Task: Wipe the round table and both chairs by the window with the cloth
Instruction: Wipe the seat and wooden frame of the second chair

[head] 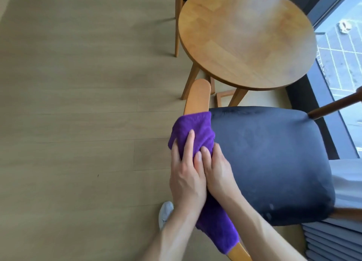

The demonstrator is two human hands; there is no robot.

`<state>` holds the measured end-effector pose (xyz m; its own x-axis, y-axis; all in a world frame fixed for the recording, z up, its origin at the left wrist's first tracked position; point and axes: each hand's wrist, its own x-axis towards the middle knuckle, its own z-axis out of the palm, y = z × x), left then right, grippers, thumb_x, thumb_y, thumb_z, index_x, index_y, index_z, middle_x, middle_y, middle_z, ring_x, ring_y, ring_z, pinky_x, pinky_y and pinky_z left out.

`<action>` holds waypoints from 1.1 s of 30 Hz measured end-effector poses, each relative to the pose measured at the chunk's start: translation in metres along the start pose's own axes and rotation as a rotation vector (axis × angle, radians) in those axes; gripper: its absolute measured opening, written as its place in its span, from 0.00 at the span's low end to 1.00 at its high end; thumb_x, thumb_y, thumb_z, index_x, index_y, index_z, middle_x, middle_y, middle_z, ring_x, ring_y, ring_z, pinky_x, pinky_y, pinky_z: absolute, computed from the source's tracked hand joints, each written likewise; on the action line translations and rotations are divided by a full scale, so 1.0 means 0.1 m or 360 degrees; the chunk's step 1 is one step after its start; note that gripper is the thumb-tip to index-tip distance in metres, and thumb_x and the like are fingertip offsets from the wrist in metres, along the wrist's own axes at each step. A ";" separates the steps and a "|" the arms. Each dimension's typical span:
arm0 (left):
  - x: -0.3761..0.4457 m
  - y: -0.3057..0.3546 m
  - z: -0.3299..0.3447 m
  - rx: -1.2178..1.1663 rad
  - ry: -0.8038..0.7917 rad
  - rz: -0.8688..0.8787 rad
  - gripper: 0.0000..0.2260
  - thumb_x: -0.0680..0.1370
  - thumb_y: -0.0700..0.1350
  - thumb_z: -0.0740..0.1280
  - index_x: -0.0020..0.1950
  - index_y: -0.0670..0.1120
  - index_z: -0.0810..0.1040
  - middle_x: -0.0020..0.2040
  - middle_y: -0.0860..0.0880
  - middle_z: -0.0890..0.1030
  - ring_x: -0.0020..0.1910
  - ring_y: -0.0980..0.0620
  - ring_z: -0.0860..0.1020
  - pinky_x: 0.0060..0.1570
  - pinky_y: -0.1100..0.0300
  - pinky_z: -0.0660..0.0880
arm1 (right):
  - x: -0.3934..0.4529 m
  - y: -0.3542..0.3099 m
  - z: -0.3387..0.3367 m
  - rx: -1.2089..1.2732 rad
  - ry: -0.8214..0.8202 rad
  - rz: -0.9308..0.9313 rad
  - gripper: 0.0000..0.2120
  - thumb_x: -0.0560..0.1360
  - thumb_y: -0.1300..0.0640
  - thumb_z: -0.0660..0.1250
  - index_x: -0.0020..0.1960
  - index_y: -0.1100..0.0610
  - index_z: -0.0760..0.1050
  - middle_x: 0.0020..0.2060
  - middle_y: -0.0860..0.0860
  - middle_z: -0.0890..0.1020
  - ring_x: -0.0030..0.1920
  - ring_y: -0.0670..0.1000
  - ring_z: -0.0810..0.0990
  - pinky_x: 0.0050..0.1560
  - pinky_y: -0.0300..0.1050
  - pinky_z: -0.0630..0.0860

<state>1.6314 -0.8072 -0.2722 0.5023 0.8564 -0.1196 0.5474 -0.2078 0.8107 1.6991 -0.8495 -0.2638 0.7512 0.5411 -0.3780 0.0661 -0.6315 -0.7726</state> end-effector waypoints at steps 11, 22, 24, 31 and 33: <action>1.83 0.37 0.09 0.0323 -0.0456 0.0260 0.21 0.85 0.51 0.54 0.79 0.57 0.60 0.72 0.45 0.73 0.68 0.43 0.73 0.63 0.54 0.69 | 1.51 -0.63 0.06 -0.0112 0.0295 0.0001 0.17 0.84 0.54 0.50 0.62 0.65 0.68 0.56 0.63 0.75 0.57 0.62 0.76 0.56 0.52 0.72; 1.36 0.27 0.09 0.0434 -0.0266 0.0254 0.22 0.84 0.53 0.54 0.79 0.60 0.58 0.71 0.45 0.70 0.65 0.43 0.74 0.58 0.52 0.71 | 1.03 -0.45 0.05 0.0163 0.0265 0.0011 0.20 0.83 0.48 0.52 0.63 0.63 0.70 0.59 0.62 0.79 0.60 0.62 0.76 0.57 0.49 0.68; 1.00 0.19 0.05 0.0597 -0.0162 0.0269 0.22 0.84 0.53 0.54 0.79 0.59 0.60 0.75 0.45 0.64 0.67 0.42 0.71 0.61 0.49 0.71 | 0.74 -0.33 0.03 0.0168 0.0190 0.0020 0.18 0.83 0.48 0.53 0.56 0.62 0.72 0.54 0.61 0.80 0.57 0.62 0.77 0.56 0.51 0.70; -0.31 -0.03 0.04 0.0997 -0.0106 0.0680 0.21 0.82 0.51 0.57 0.75 0.53 0.71 0.80 0.42 0.59 0.80 0.43 0.55 0.77 0.43 0.54 | -0.53 0.29 -0.28 -0.0485 -0.0087 -0.0137 0.17 0.84 0.56 0.51 0.52 0.64 0.74 0.51 0.62 0.80 0.52 0.63 0.78 0.53 0.53 0.73; -0.74 -0.05 0.06 0.1049 -0.0154 0.0773 0.19 0.82 0.51 0.55 0.69 0.52 0.77 0.79 0.43 0.62 0.80 0.44 0.57 0.77 0.42 0.53 | -0.90 0.54 -0.38 -0.0840 -0.0111 -0.0123 0.14 0.83 0.58 0.52 0.57 0.61 0.74 0.53 0.59 0.80 0.53 0.61 0.79 0.51 0.51 0.74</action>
<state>1.5955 -0.8728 -0.2708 0.8231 0.5615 0.0844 0.5199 -0.8051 0.2855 1.6600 -0.9536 -0.2521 0.6868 0.6213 -0.3773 0.4541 -0.7720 -0.4447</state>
